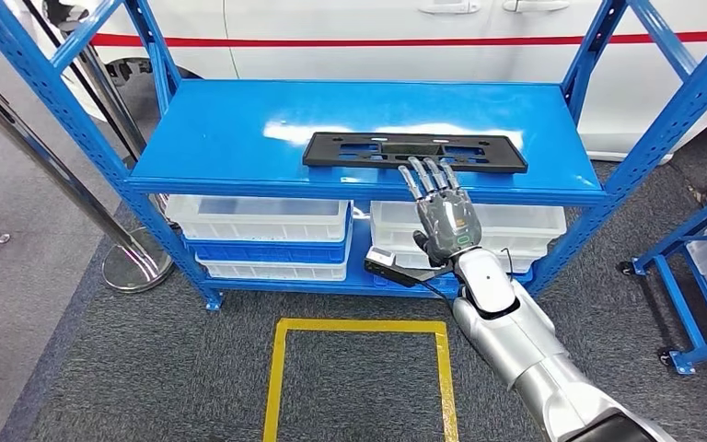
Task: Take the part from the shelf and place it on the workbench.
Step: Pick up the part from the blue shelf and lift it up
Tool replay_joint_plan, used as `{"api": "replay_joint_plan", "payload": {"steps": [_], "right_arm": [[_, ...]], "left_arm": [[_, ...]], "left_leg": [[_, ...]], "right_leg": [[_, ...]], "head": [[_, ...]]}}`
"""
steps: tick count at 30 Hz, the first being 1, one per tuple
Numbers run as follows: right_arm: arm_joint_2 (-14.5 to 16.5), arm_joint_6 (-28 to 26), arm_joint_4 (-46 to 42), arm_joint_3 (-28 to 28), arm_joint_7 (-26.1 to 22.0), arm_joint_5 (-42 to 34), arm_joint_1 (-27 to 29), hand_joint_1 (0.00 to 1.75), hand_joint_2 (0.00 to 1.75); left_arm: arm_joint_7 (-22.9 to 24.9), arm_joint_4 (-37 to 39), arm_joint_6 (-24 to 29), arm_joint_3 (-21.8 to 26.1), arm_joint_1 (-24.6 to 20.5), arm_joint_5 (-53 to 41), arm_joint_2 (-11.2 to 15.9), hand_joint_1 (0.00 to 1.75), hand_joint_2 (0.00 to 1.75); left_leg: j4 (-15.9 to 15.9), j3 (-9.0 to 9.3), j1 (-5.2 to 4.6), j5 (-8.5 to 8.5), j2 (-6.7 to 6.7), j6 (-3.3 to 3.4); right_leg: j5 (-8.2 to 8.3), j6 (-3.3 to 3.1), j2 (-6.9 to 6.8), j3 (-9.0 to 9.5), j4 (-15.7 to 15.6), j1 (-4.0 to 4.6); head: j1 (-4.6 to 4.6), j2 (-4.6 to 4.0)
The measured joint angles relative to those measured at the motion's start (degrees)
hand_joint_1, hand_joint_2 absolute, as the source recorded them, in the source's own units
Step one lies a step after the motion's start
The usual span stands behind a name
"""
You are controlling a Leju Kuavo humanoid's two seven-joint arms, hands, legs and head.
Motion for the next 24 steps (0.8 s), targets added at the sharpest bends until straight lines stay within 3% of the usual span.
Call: {"api": "replay_joint_plan", "payload": {"steps": [2,3,6,8,11,13,14,15,16,18,22,24], "right_arm": [[0.02,-0.01,0.22,-0.01,0.11,0.06,-0.03,0.00,1.75],[0.03,-0.01,0.32,-0.01,0.18,0.11,-0.05,0.00,1.75],[0.06,0.01,0.58,-0.03,0.40,0.34,-0.04,0.00,1.75],[0.05,0.01,0.70,-0.19,0.46,0.54,-0.12,0.00,1.75],[0.04,0.03,0.94,-0.43,0.57,0.66,-0.08,0.00,1.75],[0.04,0.07,1.21,-0.46,0.62,0.70,0.22,0.00,1.75],[0.04,0.13,1.32,-0.47,0.63,0.72,0.29,0.00,1.75],[0.04,0.28,1.40,-0.48,0.66,0.78,0.29,0.00,1.75],[0.04,0.54,1.44,-0.48,0.70,0.87,0.23,0.00,1.75],[0.05,1.10,1.50,-0.48,0.87,1.18,0.10,0.00,1.75],[-0.02,1.40,1.76,-0.48,1.02,1.63,0.05,0.00,1.75],[-0.04,1.43,1.81,-0.48,1.07,1.70,-0.03,0.00,1.75]], "left_arm": [[0.07,-0.22,0.00,-0.19,-0.06,0.04,0.09,0.00,0.00],[0.13,-0.36,-0.01,-0.30,-0.09,0.08,0.13,0.00,0.00],[0.36,-0.67,-0.02,-0.71,0.01,0.18,0.17,0.00,0.00],[0.44,-0.85,-0.02,-0.92,0.08,0.19,0.19,0.00,0.00],[0.50,-0.99,-0.03,-1.12,0.05,0.22,0.22,0.00,0.00],[0.51,-1.03,-0.04,-1.23,0.10,0.29,0.22,0.00,0.00],[0.51,-1.03,-0.04,-1.28,0.14,0.31,0.21,0.00,0.00],[0.51,-1.03,-0.04,-1.34,0.17,0.33,0.21,0.00,0.00],[0.50,-1.04,-0.04,-1.46,0.18,0.34,0.21,0.00,0.00],[0.48,-1.15,-0.02,-1.79,0.10,0.34,0.22,0.00,0.00],[0.38,-1.29,0.00,-2.25,0.04,0.34,0.26,0.00,0.00],[0.33,-1.34,0.00,-2.33,0.01,0.35,0.31,0.00,0.00]], "left_leg": [[-7.77,3.61,-0.19,3.39,0.00,0.62],[-10.38,4.85,-0.33,4.17,-0.01,0.89],[-12.10,5.59,-0.59,4.39,-0.05,1.49],[-12.81,5.91,-0.37,4.87,0.02,2.10],[-13.23,6.07,-0.23,5.15,0.18,2.72],[-13.12,6.03,-0.23,5.10,0.18,2.75],[-13.01,6.02,-0.20,5.04,0.15,2.68],[-12.83,6.03,-0.16,4.92,0.13,2.55],[-12.57,6.02,-0.12,4.72,0.10,2.34],[-11.96,5.80,-0.28,4.26,0.05,1.75],[-11.72,5.65,-0.27,3.97,0.02,0.55],[-9.27,4.62,-0.10,2.38,0.06,-0.04]], "right_leg": [[-0.06,0.16,0.03,0.07,0.06,0.12],[-0.06,0.37,0.04,0.05,0.07,0.18],[0.09,1.31,0.04,-0.06,-0.05,0.19],[-0.77,1.86,0.02,-0.48,1.06,0.15],[-5.51,2.41,0.00,-4.44,9.78,-0.07],[-7.00,2.67,-0.02,-6.89,14.84,-0.23],[-6.15,2.75,-0.03,-6.75,14.50,-0.33],[-4.48,2.80,-0.05,-5.65,12.23,-0.44],[-2.55,2.81,-0.08,-3.82,8.51,-0.56],[-0.53,2.56,-0.08,-0.76,2.26,-0.49],[-0.48,1.19,0.07,-0.01,0.41,-0.19],[-0.39,0.42,0.07,0.30,0.04,-0.31]], "head": [[0.01,0.00],[0.01,0.00],[0.01,0.00],[0.03,0.00],[0.07,0.00],[0.07,0.00],[0.07,0.00],[0.07,0.00],[0.07,0.00],[0.06,0.00],[0.05,0.00],[0.04,0.00]]}}
